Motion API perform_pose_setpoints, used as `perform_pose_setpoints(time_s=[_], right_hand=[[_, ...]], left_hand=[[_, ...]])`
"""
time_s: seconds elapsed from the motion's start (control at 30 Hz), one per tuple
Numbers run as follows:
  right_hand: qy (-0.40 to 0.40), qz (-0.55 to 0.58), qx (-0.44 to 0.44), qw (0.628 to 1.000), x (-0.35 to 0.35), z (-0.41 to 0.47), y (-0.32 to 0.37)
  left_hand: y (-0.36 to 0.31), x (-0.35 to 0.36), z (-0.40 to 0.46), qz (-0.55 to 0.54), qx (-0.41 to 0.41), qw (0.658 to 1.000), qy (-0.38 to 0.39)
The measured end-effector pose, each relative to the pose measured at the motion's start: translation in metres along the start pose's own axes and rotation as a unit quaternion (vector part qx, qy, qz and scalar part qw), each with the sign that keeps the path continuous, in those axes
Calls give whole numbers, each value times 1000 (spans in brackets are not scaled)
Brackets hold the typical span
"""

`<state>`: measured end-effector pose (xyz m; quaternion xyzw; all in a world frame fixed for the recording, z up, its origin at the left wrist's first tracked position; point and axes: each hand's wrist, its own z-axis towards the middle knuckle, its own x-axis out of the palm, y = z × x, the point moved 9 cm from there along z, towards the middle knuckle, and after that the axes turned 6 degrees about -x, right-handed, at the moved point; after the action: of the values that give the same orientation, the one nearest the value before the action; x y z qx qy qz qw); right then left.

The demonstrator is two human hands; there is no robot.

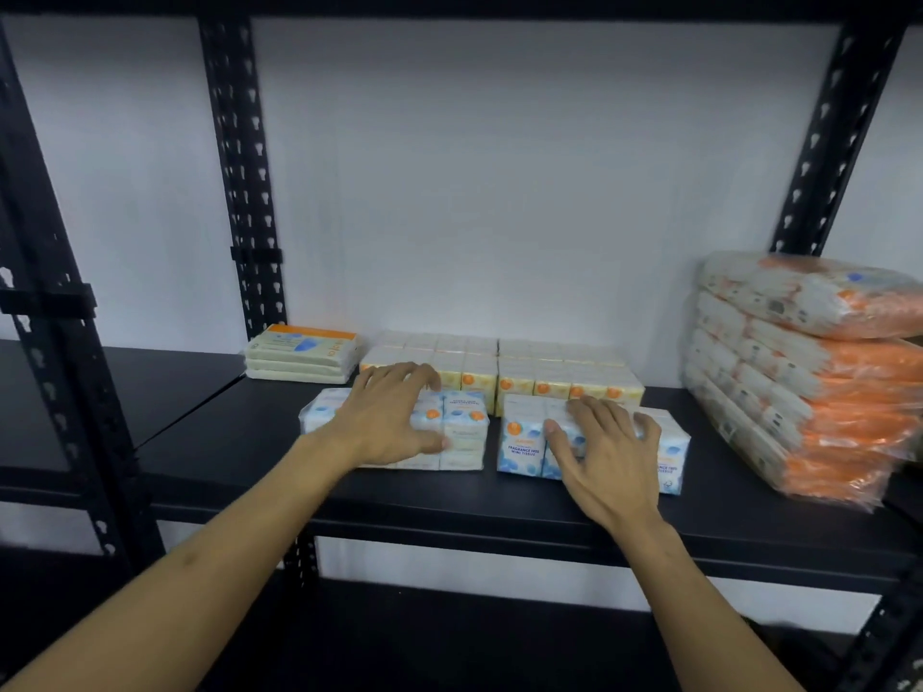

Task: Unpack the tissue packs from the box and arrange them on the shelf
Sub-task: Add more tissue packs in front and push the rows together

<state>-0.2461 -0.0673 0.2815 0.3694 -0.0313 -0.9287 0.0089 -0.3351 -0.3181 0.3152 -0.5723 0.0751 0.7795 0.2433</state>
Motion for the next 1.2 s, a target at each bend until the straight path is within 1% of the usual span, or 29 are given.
perform_pose_setpoints(time_s=[0.07,0.1,0.13,0.2,0.33,0.43,0.53,0.6,0.67,0.77,0.83,0.9,0.97,1.07,1.13,1.2], right_hand=[[-2,-2,3,1000,-1,0,-1],[-2,-2,5,1000,-1,0,-1],[-1,-1,6,1000,-1,0,-1],[-2,2,4,1000,-1,1,-1],[-13,1,2,1000,-2,1,-1],[-14,2,3,1000,-2,0,-1],[-13,1,6,1000,-1,1,-2],[-12,-1,7,1000,0,2,-2],[-12,-1,7,1000,0,2,-3],[-16,1,7,1000,0,2,-3],[-17,1,7,1000,0,1,-3],[-14,1,8,1000,-1,1,-3],[-10,0,10,1000,0,1,-3],[-12,3,11,1000,-1,2,-3],[-12,4,11,1000,-1,1,-3],[-10,5,11,1000,-1,1,-3]], left_hand=[[3,11,10,-56,-26,994,94],[4,15,14,-81,-39,989,117],[5,17,17,-100,-48,987,119],[5,16,19,-118,-58,988,79],[-9,6,3,-111,-41,991,-57],[-20,9,-13,-75,2,990,-116],[-27,13,-23,8,61,986,-157],[-37,12,-25,69,96,982,-147],[-49,13,-23,113,111,982,-101],[-62,16,-17,116,114,986,-44],[-68,17,-12,126,115,985,-29],[-72,14,-9,161,122,979,-39],[-76,9,-9,191,138,969,-67],[-76,0,-10,209,164,959,-104],[-72,-15,-7,193,151,963,-116],[-62,-40,0,143,109,975,-131]])
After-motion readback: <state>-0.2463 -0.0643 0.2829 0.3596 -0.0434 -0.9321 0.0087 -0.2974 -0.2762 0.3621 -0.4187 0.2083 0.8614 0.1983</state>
